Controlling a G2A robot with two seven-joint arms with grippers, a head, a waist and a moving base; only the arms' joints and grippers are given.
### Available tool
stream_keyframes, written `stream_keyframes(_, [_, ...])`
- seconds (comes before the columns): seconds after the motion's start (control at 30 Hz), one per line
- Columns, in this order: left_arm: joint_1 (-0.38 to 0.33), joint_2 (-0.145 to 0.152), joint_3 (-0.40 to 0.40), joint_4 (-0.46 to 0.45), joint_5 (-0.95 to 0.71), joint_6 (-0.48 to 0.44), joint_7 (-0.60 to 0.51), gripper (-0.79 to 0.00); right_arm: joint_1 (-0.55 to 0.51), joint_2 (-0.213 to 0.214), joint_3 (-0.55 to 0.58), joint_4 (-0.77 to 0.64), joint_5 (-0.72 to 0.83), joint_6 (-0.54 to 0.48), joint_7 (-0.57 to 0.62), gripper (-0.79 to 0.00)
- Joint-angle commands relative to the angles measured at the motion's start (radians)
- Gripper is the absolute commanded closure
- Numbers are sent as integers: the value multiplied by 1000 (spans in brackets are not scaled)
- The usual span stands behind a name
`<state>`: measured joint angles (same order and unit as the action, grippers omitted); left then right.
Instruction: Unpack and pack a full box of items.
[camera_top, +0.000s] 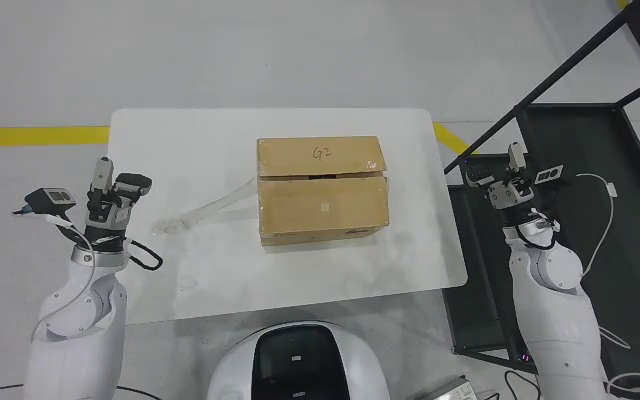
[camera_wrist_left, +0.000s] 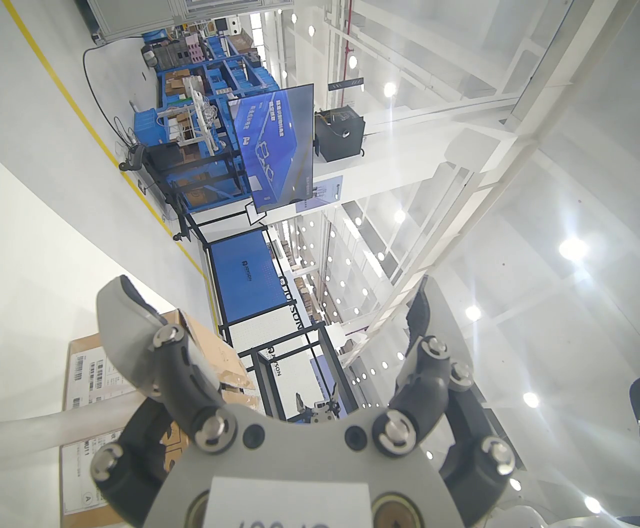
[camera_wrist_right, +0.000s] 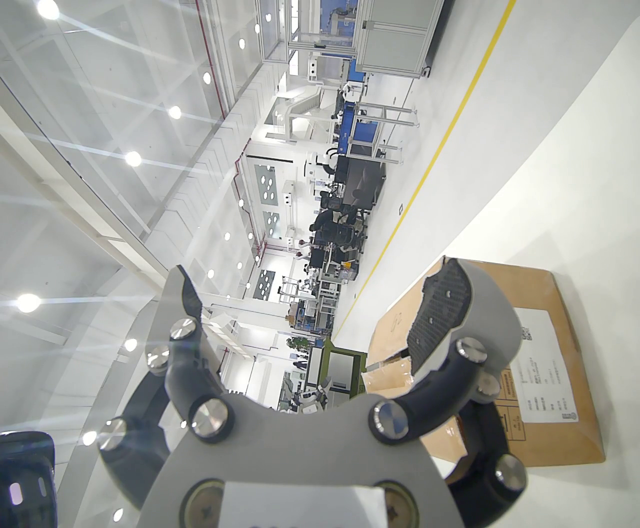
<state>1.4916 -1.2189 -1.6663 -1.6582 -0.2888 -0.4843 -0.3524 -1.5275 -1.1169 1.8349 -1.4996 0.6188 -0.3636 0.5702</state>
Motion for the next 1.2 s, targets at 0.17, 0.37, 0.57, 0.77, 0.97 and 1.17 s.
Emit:
stream_keyframes(0.17, [0, 0, 0, 0, 0, 0, 0, -784, 0, 0, 0, 0, 0, 0, 0, -785])
stream_keyframes(0.37, [0, 0, 0, 0, 0, 0, 0, -784, 0, 0, 0, 0, 0, 0, 0, -785])
stream_keyframes(0.57, [-1, 0, 3, -3, 1, 6, -3, -785, -1, 1, -6, -7, -10, 2, 16, -785])
stream_keyframes(0.77, [-68, 12, 20, 40, -70, 37, -229, -785, 33, 10, -13, 39, -48, -28, 184, -785])
stream_keyframes(0.97, [-169, 29, 52, 152, -215, 23, -632, -785, 108, 31, -20, 117, -95, -54, 466, -785])
stream_keyframes(1.17, [-292, 37, 103, 310, -258, -37, -859, -785, 197, 43, -52, 208, -102, -142, 648, -785])
